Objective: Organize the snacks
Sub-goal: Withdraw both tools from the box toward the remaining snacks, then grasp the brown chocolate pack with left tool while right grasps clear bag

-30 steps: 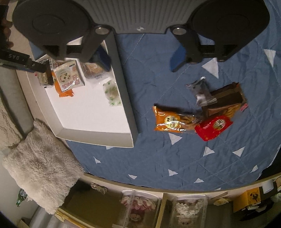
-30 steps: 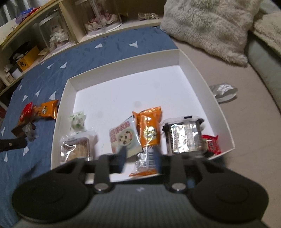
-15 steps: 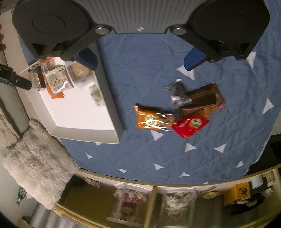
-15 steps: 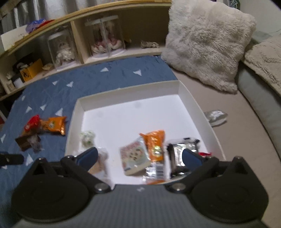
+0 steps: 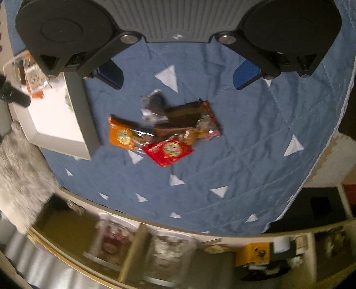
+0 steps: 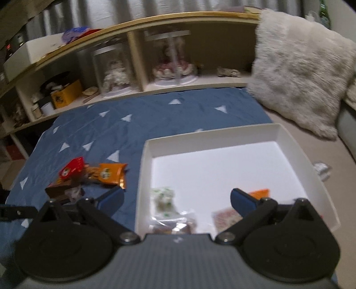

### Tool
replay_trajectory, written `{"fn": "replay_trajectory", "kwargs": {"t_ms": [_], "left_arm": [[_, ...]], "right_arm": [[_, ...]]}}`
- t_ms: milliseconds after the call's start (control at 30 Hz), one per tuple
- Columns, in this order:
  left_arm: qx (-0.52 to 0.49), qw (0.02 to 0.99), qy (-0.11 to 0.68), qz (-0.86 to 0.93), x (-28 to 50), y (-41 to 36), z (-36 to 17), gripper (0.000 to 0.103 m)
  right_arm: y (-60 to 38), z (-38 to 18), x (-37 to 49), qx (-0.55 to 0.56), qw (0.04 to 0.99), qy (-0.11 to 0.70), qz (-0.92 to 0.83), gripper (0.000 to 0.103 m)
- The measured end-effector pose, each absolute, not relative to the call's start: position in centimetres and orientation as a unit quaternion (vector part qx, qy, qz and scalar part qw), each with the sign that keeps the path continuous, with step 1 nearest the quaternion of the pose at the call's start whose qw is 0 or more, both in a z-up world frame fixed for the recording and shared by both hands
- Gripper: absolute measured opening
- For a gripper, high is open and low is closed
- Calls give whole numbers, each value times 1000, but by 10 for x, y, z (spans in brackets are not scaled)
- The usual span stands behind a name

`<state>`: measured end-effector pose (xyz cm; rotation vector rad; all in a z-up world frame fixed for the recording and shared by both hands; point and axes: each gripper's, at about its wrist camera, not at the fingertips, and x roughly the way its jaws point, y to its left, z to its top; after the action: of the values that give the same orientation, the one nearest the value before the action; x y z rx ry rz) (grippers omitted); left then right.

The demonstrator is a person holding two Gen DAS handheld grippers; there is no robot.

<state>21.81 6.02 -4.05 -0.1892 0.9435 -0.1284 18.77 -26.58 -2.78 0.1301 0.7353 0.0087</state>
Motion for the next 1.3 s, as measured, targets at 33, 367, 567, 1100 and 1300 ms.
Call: {"fn": "replay_trajectory", "kwargs": {"t_ms": [33, 367, 567, 1100, 1300], "left_arm": [[-100, 884, 452, -61, 222, 65, -42, 103], [-221, 884, 407, -66, 264, 89, -51, 103], [-265, 870, 408, -84, 287, 91, -71, 103], [-285, 815, 456, -217, 298, 63, -85, 100], [-311, 787, 468, -256, 291, 54, -85, 100]], "right_arm": [[-258, -29, 191, 56, 932, 357, 13, 103], [-168, -57, 224, -22, 930, 348, 114, 103], [-126, -79, 242, -34, 918, 353, 178, 97], [-102, -120, 276, -9, 891, 381, 245, 36], [-123, -97, 255, -7, 879, 421, 226, 34]]}}
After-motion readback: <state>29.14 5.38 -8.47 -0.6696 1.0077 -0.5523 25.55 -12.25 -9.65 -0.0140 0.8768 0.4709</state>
